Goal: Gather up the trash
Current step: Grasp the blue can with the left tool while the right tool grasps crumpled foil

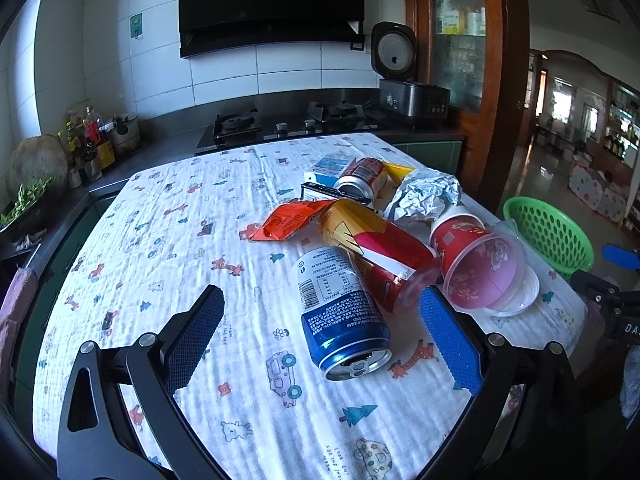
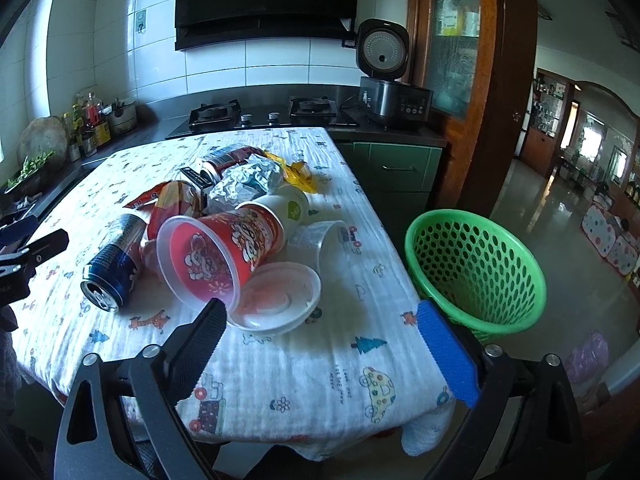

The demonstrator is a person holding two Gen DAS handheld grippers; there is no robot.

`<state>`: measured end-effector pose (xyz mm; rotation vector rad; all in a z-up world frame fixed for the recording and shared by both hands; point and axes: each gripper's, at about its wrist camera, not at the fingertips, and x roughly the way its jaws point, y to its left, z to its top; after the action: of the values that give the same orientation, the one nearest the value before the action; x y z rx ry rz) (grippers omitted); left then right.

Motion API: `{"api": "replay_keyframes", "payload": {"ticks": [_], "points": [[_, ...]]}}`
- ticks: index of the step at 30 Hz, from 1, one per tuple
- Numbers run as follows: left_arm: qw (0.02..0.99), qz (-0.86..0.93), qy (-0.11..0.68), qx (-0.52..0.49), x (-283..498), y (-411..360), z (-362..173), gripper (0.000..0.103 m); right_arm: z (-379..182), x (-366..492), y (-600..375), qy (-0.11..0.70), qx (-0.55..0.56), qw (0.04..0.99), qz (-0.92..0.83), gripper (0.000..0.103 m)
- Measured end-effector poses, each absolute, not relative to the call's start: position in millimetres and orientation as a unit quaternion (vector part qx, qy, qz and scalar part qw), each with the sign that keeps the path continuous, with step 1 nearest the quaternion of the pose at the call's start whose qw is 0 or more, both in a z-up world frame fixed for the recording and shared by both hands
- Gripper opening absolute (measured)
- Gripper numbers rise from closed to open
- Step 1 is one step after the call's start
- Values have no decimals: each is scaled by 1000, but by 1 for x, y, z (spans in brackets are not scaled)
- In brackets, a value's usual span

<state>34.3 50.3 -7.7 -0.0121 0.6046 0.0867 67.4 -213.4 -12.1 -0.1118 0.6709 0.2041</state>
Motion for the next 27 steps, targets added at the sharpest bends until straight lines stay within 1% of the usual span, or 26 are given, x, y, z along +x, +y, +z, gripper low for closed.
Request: {"api": "replay_keyframes", "payload": {"ticks": [1, 6, 10, 13, 18, 20, 27], "points": [[954, 42, 298, -5, 35, 51, -7, 96, -10, 71, -212, 333, -50, 935, 107, 87], [954, 42, 298, -5, 39, 57, -4, 94, 0, 91, -208, 352, -36, 926, 135, 85], [952, 42, 301, -15, 43, 65, -4, 92, 13, 109, -199, 361, -38, 918, 157, 80], [951, 41, 306, -23, 45, 70, -6, 91, 26, 124, -190, 355, -47, 917, 174, 80], [949, 39, 313, -22, 50, 74, -10, 86, 41, 156, -172, 350, -69, 912, 200, 80], [947, 35, 317, -25, 53, 76, -12, 83, 43, 174, -165, 355, -72, 908, 210, 80], [938, 24, 344, -43, 67, 83, -21, 83, 22, 238, -147, 393, -72, 891, 215, 77]]}}
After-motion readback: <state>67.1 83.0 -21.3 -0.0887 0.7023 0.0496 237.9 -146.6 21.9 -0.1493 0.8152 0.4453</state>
